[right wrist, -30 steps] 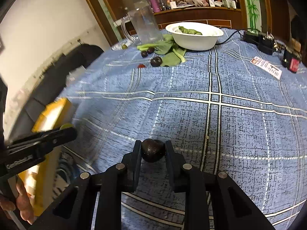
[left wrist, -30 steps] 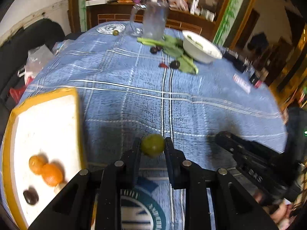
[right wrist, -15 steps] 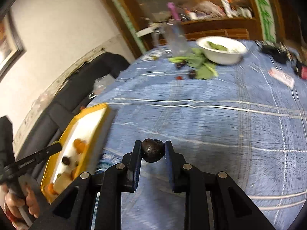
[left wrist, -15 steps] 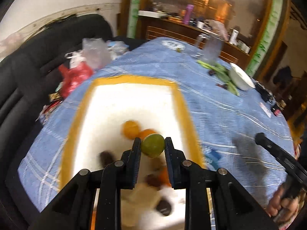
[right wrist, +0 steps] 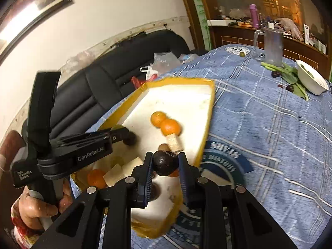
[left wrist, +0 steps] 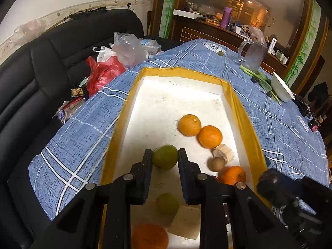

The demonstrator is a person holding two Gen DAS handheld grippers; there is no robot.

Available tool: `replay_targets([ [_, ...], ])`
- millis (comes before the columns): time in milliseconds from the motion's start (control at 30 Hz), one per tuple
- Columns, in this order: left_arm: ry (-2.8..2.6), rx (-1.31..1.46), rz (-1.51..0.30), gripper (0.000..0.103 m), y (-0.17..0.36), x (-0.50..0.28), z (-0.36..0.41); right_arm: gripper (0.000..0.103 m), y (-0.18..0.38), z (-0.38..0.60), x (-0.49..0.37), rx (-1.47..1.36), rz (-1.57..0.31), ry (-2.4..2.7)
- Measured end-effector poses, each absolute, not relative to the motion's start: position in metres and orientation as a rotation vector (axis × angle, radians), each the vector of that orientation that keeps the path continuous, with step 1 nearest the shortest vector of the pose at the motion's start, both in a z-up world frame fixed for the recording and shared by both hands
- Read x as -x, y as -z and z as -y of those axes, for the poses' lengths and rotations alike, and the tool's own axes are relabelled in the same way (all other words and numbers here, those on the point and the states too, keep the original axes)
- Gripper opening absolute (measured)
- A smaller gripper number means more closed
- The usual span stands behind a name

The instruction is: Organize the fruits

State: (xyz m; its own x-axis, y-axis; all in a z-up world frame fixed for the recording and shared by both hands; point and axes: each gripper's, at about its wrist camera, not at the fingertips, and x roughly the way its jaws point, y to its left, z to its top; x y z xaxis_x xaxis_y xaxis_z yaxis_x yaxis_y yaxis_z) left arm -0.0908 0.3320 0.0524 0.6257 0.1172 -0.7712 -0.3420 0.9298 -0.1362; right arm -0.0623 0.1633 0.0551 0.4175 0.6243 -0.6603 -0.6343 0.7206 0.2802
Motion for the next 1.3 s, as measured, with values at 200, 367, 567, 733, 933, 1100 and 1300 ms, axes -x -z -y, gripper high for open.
replay_targets([
  [200, -0.254, 0.320, -0.832, 0.048, -0.058, 0.096, -0.339, 0.027, -0.046, -0.178, 0.071, 0.083, -0.820, -0.766],
  [367, -0.233, 0.338, -0.827, 0.057, -0.060, 0.096, -0.336, 0.042, -0.044, -0.174, 0.069, 0.057, -0.834, -0.769],
  [567, -0.227, 0.343, -0.825, 0.061, -0.063, 0.096, -0.330, 0.049, -0.048, -0.161, 0.072, 0.015, -0.828, -0.772],
  [733, -0.274, 0.262, -0.762, 0.076, -0.075, 0.103, -0.312, 0.049, -0.053, -0.147, 0.076, 0.007, -0.816, -0.739],
  [933, -0.358, 0.152, -0.695, 0.086, -0.088, 0.109, -0.291, 0.059, -0.060, -0.122, 0.080, -0.024, -0.778, -0.668],
  [1100, -0.380, 0.121, -0.676, 0.088, -0.092, 0.114, -0.282, 0.059, -0.060, -0.113, 0.083, -0.020, -0.770, -0.618],
  [1300, -0.381, 0.101, -0.664, 0.088, -0.095, 0.115, -0.273, 0.065, -0.060, -0.109, 0.086, -0.004, -0.755, -0.585],
])
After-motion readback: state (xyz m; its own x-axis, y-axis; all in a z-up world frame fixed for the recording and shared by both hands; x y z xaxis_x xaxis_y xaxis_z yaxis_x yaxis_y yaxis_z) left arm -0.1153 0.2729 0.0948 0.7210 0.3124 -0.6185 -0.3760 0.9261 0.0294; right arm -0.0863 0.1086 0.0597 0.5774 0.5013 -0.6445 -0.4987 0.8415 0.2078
